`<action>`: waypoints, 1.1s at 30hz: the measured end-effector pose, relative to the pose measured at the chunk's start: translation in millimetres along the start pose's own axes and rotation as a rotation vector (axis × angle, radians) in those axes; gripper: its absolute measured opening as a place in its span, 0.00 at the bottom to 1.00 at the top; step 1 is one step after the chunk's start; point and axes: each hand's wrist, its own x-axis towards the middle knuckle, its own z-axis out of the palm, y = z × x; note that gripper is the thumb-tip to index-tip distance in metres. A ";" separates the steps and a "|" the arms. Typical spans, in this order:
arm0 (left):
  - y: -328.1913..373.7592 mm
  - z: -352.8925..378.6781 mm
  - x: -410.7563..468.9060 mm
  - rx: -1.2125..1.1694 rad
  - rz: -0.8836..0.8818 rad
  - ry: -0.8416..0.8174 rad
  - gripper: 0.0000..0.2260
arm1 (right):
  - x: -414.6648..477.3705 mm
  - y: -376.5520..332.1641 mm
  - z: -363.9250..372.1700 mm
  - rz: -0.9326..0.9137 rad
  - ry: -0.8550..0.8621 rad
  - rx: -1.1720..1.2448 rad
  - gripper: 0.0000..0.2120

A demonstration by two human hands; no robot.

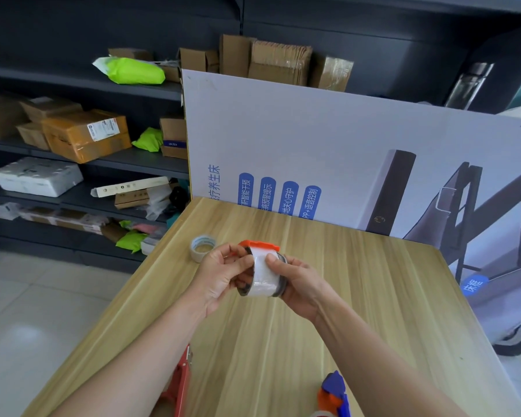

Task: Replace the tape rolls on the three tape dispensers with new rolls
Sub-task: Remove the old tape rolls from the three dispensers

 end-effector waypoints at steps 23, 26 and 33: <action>-12.5 1.6 11.5 0.818 0.331 0.075 0.11 | 20.7 -28.2 -2.7 -0.256 0.631 -0.878 0.12; -15.4 -1.2 11.4 0.927 0.446 0.081 0.07 | 22.8 -22.8 1.7 -0.185 0.563 -0.769 0.10; -27.4 -8.1 15.3 1.276 0.752 -0.056 0.03 | 33.7 -7.9 -1.1 -0.015 0.595 -0.682 0.22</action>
